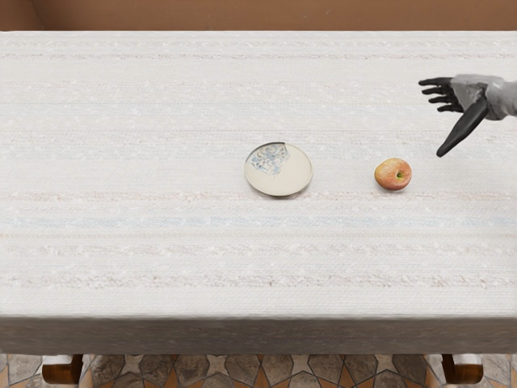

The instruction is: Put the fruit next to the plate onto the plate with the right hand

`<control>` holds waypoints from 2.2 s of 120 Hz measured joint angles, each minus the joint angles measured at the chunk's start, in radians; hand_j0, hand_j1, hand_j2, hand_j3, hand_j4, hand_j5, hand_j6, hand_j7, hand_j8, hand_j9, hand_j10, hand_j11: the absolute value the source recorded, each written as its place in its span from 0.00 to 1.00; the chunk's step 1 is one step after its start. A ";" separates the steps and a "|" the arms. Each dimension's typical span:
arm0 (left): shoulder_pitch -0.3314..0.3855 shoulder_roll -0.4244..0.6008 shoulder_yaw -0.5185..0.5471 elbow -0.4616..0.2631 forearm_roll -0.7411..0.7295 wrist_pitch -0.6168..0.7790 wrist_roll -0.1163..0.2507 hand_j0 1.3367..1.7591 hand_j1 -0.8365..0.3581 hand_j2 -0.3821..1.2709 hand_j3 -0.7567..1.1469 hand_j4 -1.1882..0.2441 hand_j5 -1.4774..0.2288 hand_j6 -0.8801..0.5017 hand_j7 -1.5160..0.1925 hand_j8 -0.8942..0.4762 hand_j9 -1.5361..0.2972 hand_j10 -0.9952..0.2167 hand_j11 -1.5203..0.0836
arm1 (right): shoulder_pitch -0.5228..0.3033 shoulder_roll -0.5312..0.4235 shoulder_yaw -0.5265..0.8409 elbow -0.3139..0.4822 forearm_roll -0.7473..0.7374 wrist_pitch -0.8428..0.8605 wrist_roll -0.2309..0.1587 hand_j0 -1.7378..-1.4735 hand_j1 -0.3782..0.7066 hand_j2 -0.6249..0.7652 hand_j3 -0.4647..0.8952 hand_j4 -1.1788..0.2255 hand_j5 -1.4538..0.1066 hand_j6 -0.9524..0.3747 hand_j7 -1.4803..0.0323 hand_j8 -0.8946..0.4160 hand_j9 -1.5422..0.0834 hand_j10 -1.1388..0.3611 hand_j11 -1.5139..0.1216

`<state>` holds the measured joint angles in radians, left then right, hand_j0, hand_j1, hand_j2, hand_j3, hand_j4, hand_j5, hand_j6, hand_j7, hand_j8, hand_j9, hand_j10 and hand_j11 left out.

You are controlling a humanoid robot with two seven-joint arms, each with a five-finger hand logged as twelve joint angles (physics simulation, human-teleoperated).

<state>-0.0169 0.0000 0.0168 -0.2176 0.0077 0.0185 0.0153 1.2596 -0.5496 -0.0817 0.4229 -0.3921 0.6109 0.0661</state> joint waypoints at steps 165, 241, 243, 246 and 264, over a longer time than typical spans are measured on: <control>0.000 0.000 0.000 0.000 0.000 0.000 0.000 0.76 0.99 0.23 0.40 0.83 0.87 0.64 0.89 0.65 0.84 0.82 0.95 | 0.007 -0.101 0.002 0.955 -0.602 -0.676 -0.658 0.30 0.05 0.45 0.34 0.82 0.91 0.70 0.96 0.66 0.93 0.74 0.91; 0.000 0.000 0.000 0.000 0.000 0.000 0.000 0.76 0.99 0.23 0.40 0.83 0.87 0.64 0.89 0.65 0.84 0.82 0.95 | -0.086 -0.055 -0.006 0.940 -0.744 -0.848 -0.677 0.30 0.29 0.42 0.34 0.66 0.73 0.53 0.77 0.49 0.75 0.60 0.73; 0.000 0.000 0.000 0.000 0.000 0.000 0.000 0.76 0.99 0.23 0.40 0.83 0.87 0.64 0.89 0.65 0.84 0.82 0.95 | -0.087 -0.053 -0.006 0.939 -0.744 -0.849 -0.677 0.30 0.30 0.42 0.34 0.66 0.72 0.53 0.76 0.49 0.75 0.59 0.73; 0.000 0.000 0.000 0.000 0.000 0.000 0.000 0.76 0.99 0.23 0.40 0.83 0.87 0.64 0.89 0.65 0.84 0.82 0.95 | -0.088 -0.049 -0.006 0.936 -0.745 -0.851 -0.677 0.30 0.31 0.41 0.34 0.65 0.72 0.52 0.76 0.48 0.74 0.58 0.72; 0.000 0.000 0.000 0.000 0.000 0.000 0.000 0.76 0.99 0.23 0.40 0.83 0.87 0.64 0.89 0.65 0.84 0.82 0.95 | -0.083 -0.018 -0.040 0.895 -0.748 -0.854 -0.677 0.30 0.35 0.41 0.34 0.63 0.69 0.49 0.73 0.46 0.72 0.56 0.69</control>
<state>-0.0169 0.0000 0.0167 -0.2174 0.0078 0.0187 0.0153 1.1764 -0.5676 -0.1216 1.3182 -1.1399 -0.2430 -0.6109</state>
